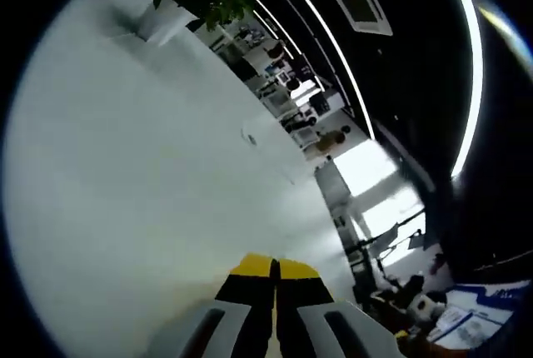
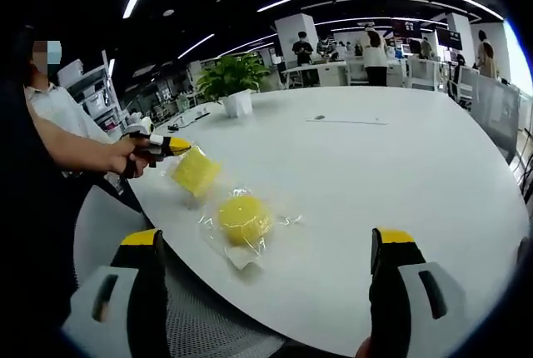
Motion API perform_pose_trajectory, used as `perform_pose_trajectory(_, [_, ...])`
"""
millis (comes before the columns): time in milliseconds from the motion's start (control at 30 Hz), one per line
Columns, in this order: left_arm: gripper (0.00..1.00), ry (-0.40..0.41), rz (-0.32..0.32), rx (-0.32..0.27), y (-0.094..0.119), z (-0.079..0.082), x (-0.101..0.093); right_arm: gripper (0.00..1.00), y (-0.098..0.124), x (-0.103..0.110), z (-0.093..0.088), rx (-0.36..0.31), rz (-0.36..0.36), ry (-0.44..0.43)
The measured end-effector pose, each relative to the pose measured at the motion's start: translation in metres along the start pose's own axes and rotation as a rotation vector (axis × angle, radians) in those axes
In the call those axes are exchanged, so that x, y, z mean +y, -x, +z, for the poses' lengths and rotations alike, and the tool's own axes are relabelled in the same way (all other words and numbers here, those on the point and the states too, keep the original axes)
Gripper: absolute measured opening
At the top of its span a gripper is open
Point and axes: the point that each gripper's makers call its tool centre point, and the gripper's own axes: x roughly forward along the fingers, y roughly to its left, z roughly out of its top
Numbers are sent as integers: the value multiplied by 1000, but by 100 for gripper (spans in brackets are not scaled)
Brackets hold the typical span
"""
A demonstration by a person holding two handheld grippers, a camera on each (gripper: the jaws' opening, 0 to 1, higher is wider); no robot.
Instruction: Compare the silicone blocks by pressing each to a similar depth, holding the contact briefly, and releasing to observe deformation and rebound differences across the visible hardness samples.
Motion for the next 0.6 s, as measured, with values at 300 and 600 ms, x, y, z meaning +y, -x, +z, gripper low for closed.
perform_pose_trajectory(300, [0,-80,-22,-35,5,27,-20,97,8,-4,8,-20,-5,1])
perform_pose_trajectory(600, [0,-214,-146,-102,14,66,-86,97,11,-4,28,-44,19,-6])
